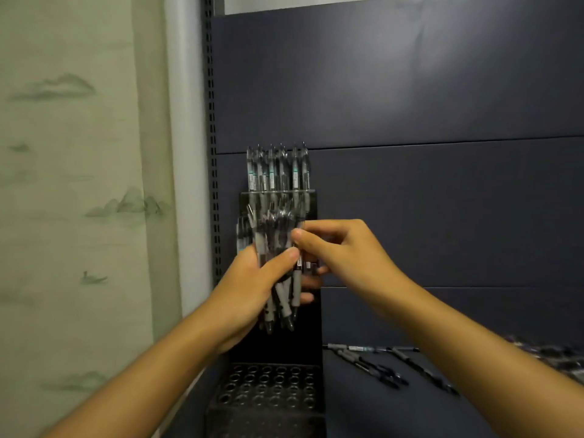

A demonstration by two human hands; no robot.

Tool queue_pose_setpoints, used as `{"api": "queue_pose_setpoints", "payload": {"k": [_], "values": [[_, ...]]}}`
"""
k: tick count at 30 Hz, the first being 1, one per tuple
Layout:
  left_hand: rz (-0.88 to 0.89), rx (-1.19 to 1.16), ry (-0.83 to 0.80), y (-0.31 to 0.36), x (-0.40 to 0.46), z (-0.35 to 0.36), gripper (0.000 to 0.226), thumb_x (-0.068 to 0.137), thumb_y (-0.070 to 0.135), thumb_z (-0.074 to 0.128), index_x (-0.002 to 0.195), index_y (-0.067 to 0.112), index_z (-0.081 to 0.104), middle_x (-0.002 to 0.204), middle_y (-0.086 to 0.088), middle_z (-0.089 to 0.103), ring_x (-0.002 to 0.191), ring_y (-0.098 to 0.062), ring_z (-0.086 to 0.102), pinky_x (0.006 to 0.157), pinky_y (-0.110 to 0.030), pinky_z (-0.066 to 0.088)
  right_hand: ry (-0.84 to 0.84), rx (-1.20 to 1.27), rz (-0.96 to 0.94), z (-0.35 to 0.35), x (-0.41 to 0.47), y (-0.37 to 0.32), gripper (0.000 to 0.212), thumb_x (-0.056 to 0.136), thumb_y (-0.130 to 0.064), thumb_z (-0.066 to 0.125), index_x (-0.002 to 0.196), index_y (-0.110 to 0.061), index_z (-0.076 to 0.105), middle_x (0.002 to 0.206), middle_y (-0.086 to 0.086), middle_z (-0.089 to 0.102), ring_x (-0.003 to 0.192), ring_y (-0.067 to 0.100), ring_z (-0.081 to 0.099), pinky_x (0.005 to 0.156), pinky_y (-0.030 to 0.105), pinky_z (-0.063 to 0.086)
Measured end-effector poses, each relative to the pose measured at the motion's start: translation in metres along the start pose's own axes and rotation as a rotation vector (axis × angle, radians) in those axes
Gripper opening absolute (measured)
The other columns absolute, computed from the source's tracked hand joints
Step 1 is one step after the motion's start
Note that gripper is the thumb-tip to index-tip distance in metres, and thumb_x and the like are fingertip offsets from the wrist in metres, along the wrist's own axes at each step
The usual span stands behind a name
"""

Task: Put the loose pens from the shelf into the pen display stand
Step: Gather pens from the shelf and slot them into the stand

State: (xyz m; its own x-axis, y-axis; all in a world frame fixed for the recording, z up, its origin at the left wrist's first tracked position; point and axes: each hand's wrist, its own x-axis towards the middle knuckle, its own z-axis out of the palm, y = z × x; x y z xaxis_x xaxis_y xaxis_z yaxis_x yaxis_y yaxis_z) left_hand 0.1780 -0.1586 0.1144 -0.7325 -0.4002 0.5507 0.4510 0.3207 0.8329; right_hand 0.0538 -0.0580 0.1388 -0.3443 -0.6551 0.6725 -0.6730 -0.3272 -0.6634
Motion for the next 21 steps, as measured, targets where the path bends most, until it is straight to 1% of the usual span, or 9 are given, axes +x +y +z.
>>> {"api": "queue_pose_setpoints", "payload": {"k": [2, 4, 6, 8, 11, 14, 17, 21], "values": [[-0.006, -0.017, -0.019, 0.000, -0.006, -0.022, 0.027, 0.100, 0.017, 0.047, 0.122, 0.021, 0.061, 0.109, -0.007, 0.075, 0.097, -0.030, 0.073, 0.077, -0.040, 0.061, 0.006, -0.027, 0.001, 0.019, 0.004, -0.005, 0.017, 0.094, -0.034, 0.064, 0.093, -0.024, 0.078, 0.083, -0.007, 0.074, 0.080, 0.002, 0.068, 0.070, 0.024, 0.052], [-0.028, -0.062, -0.015, -0.002, -0.011, -0.042, 0.028, 0.099, 0.016, 0.047, 0.123, 0.020, 0.061, 0.110, -0.008, 0.075, 0.097, -0.031, 0.073, 0.078, -0.042, 0.061, 0.015, -0.032, 0.003, 0.036, 0.008, -0.009, 0.020, 0.096, -0.034, 0.062, 0.092, -0.023, 0.078, 0.080, -0.011, 0.074, 0.074, 0.000, 0.066, 0.068, 0.022, 0.050], [-0.053, -0.102, 0.019, -0.006, -0.014, -0.059, 0.029, 0.098, 0.016, 0.049, 0.125, 0.018, 0.060, 0.111, -0.007, 0.074, 0.097, -0.031, 0.073, 0.077, -0.041, 0.061, 0.048, -0.018, 0.027, 0.049, 0.014, -0.012, 0.021, 0.097, -0.033, 0.060, 0.093, -0.022, 0.077, 0.085, -0.006, 0.075, 0.073, 0.005, 0.067, 0.066, 0.027, 0.053], [-0.072, -0.129, 0.083, -0.011, -0.017, -0.075, 0.032, 0.098, 0.016, 0.050, 0.129, 0.014, 0.056, 0.112, -0.007, 0.074, 0.095, -0.033, 0.073, 0.073, -0.041, 0.062, 0.080, 0.005, 0.064, 0.057, 0.021, -0.014, 0.020, 0.097, -0.032, 0.061, 0.095, -0.018, 0.075, 0.086, -0.003, 0.073, 0.074, 0.014, 0.072, 0.065, 0.029, 0.056], [-0.105, -0.179, 0.204, -0.018, -0.022, -0.097, 0.032, 0.097, 0.015, 0.052, 0.128, 0.009, 0.054, 0.106, -0.008, 0.075, 0.082, -0.031, 0.074, 0.070, -0.041, 0.063, 0.122, 0.056, 0.096, 0.059, 0.035, -0.016, 0.018, 0.097, -0.028, 0.061, 0.101, -0.015, 0.073, 0.086, -0.001, 0.072, 0.072, 0.021, 0.075, 0.063, 0.027, 0.056], [-0.127, -0.193, 0.259, -0.023, -0.027, -0.113, 0.028, 0.097, 0.013, 0.051, 0.124, 0.009, 0.056, 0.105, -0.011, 0.073, 0.073, -0.027, 0.073, 0.067, -0.039, 0.061, 0.188, 0.103, 0.106, 0.054, 0.051, -0.016, 0.012, 0.097, -0.022, 0.062, 0.096, -0.014, 0.070, 0.092, 0.009, 0.073, 0.071, 0.025, 0.075, 0.066, 0.029, 0.060], [-0.140, -0.169, 0.274, -0.027, -0.031, -0.126, 0.024, 0.097, 0.013, 0.051, 0.120, 0.011, 0.059, 0.103, -0.008, 0.075, 0.072, -0.026, 0.074, 0.064, -0.036, 0.062, 0.238, 0.008, 0.118, 0.050, 0.063, -0.010, 0.012, 0.098, -0.022, 0.061, 0.100, -0.013, 0.068, 0.093, 0.007, 0.073, 0.070, 0.022, 0.075, 0.072, 0.033, 0.063], [-0.149, -0.162, 0.289, -0.031, -0.033, -0.132, 0.023, 0.097, 0.013, 0.052, 0.118, 0.011, 0.059, 0.096, -0.005, 0.076, 0.073, -0.025, 0.074, 0.066, -0.036, 0.061, 0.201, -0.153, 0.097, 0.052, 0.065, -0.001, 0.021, 0.099, -0.024, 0.060, 0.111, -0.009, 0.069, 0.091, -0.002, 0.071, 0.068, 0.016, 0.074, 0.072, 0.029, 0.063]]}}
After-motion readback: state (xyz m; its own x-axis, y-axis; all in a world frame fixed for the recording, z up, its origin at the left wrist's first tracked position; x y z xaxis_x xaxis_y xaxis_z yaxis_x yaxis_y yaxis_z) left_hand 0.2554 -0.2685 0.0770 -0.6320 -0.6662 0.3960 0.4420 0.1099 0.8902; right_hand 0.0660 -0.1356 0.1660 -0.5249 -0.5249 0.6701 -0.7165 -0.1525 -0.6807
